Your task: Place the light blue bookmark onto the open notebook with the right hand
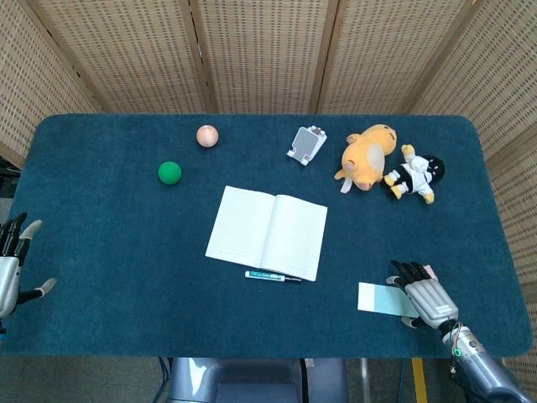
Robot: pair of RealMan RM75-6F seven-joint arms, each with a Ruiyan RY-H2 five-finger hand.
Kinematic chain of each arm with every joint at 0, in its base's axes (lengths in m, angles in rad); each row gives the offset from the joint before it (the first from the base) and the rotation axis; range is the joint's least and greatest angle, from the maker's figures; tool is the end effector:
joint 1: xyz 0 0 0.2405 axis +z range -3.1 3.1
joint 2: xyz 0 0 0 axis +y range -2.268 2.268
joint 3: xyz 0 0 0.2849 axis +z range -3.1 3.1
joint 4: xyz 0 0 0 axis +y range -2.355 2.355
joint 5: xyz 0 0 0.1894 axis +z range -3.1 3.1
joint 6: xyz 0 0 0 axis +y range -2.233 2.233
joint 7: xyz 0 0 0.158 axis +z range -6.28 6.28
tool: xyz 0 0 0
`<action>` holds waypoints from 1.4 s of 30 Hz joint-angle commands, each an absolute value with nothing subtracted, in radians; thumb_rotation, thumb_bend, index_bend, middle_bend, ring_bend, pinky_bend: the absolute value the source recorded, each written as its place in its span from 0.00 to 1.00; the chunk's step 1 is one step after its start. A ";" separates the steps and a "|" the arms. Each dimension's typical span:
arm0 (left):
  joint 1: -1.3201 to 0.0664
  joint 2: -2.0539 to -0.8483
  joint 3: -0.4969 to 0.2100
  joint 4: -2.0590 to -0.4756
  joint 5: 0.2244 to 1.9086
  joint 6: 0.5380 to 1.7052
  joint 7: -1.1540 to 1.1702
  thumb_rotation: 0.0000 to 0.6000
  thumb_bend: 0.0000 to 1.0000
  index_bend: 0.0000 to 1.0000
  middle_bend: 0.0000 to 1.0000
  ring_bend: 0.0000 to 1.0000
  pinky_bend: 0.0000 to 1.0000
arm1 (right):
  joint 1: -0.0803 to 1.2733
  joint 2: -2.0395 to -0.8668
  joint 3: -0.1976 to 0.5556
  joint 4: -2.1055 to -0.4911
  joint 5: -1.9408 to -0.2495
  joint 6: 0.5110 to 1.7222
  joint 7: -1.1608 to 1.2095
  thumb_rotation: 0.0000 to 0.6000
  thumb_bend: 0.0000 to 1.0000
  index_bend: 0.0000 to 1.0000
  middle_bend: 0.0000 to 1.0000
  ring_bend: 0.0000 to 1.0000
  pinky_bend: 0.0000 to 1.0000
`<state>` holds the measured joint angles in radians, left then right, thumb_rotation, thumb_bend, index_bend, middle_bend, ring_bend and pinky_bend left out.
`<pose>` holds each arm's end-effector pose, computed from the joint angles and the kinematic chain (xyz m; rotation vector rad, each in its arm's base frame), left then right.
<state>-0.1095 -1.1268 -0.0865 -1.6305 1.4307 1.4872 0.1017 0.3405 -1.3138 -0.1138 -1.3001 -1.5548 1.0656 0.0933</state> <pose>-0.3265 0.2098 0.1962 -1.3430 -0.8367 -0.8608 -0.3549 -0.2407 0.0707 1.8818 -1.0670 0.6232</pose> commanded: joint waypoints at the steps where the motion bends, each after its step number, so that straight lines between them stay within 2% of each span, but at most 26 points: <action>1: -0.110 -1.127 -0.087 -1.630 1.428 1.486 0.103 1.00 0.00 0.00 0.00 0.00 0.00 | 0.339 -1.313 -0.117 -1.302 -1.564 1.072 0.097 1.00 0.00 0.23 0.00 0.00 0.02; 24: -0.111 -1.125 -0.087 -1.631 1.429 1.484 0.101 1.00 0.00 0.00 0.00 0.00 0.00 | 0.331 -1.358 -0.116 -1.245 -1.579 1.081 0.094 1.00 0.00 0.23 0.00 0.00 0.02; 26: -0.112 -1.125 -0.087 -1.631 1.429 1.484 0.102 1.00 0.00 0.00 0.00 0.00 0.00 | 0.331 -1.360 -0.116 -1.241 -1.578 1.080 0.091 1.00 0.00 0.26 0.00 0.00 0.02; 33: -0.113 -1.126 -0.087 -1.632 1.428 1.482 0.105 1.00 0.00 0.00 0.00 0.00 0.00 | 0.329 -1.361 -0.114 -1.238 -1.577 1.081 0.091 1.00 0.02 0.45 0.00 0.00 0.02; 38: -0.112 -1.126 -0.087 -1.632 1.427 1.483 0.105 1.00 0.00 0.00 0.00 0.00 0.00 | 0.328 -1.357 -0.115 -1.242 -1.583 1.087 0.096 1.00 0.05 0.51 0.00 0.00 0.02; 42: -0.112 -1.127 -0.087 -1.632 1.427 1.483 0.105 1.00 0.00 0.00 0.00 0.00 0.00 | 0.326 -1.346 -0.115 -1.254 -1.592 1.104 0.098 1.00 0.08 0.52 0.00 0.00 0.02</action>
<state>-0.1124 -1.1266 -0.0874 -1.6317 1.4268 1.4831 0.1052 0.3269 -1.3482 -0.1152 -1.2516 -1.5898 1.1010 0.0972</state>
